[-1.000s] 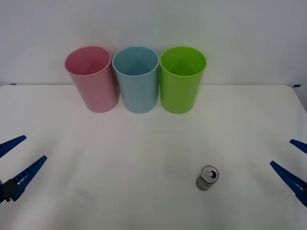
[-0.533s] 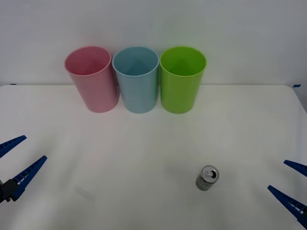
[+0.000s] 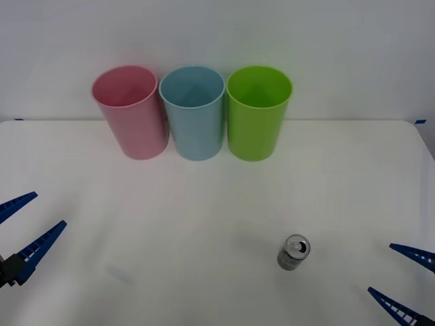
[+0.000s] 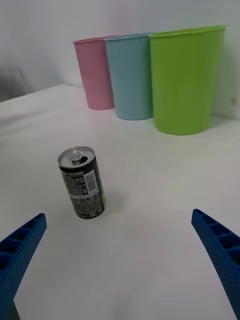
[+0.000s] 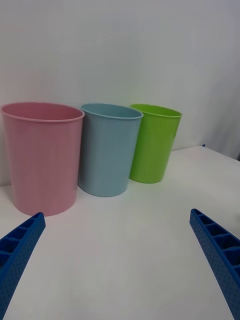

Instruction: Grasp the object on the table and drop it into the matching bin: aluminum can to the light blue bin, PET bottle to the pink bin.

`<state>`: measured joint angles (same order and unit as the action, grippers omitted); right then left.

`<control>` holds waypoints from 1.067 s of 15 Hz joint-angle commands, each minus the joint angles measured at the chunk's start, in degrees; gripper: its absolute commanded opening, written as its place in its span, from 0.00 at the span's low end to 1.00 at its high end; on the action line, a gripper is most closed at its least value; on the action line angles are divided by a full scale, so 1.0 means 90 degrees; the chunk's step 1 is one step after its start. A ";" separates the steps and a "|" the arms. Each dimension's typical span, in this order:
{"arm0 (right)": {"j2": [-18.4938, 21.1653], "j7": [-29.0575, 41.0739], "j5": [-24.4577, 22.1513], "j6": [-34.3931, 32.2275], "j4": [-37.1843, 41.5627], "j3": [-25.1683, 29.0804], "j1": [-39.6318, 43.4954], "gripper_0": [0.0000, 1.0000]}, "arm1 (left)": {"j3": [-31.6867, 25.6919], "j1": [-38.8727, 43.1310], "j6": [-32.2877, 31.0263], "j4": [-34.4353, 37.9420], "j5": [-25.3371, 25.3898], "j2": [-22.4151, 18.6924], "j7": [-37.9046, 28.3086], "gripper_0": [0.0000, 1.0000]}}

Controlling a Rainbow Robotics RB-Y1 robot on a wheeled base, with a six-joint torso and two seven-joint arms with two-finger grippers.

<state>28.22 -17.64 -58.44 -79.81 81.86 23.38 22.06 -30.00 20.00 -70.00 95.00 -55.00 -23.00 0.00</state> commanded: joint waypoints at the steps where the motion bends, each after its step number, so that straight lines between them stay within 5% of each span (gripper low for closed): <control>1: -0.0001 -0.0422 -0.0010 0.0029 -0.0316 -0.0293 -0.0176 1.00 | 0.0000 0.0000 0.0000 0.0000 0.0000 0.0000 0.0000 1.00; 16: -0.0460 -0.0842 -0.0010 0.1104 -0.1000 -0.1797 -0.0987 1.00 | 0.0000 0.0000 0.0000 0.0000 0.0000 0.0000 0.0000 1.00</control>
<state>24.22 -25.09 -58.54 -70.36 72.90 7.47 13.33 -30.00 20.00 -70.00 95.00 -55.00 -23.00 0.00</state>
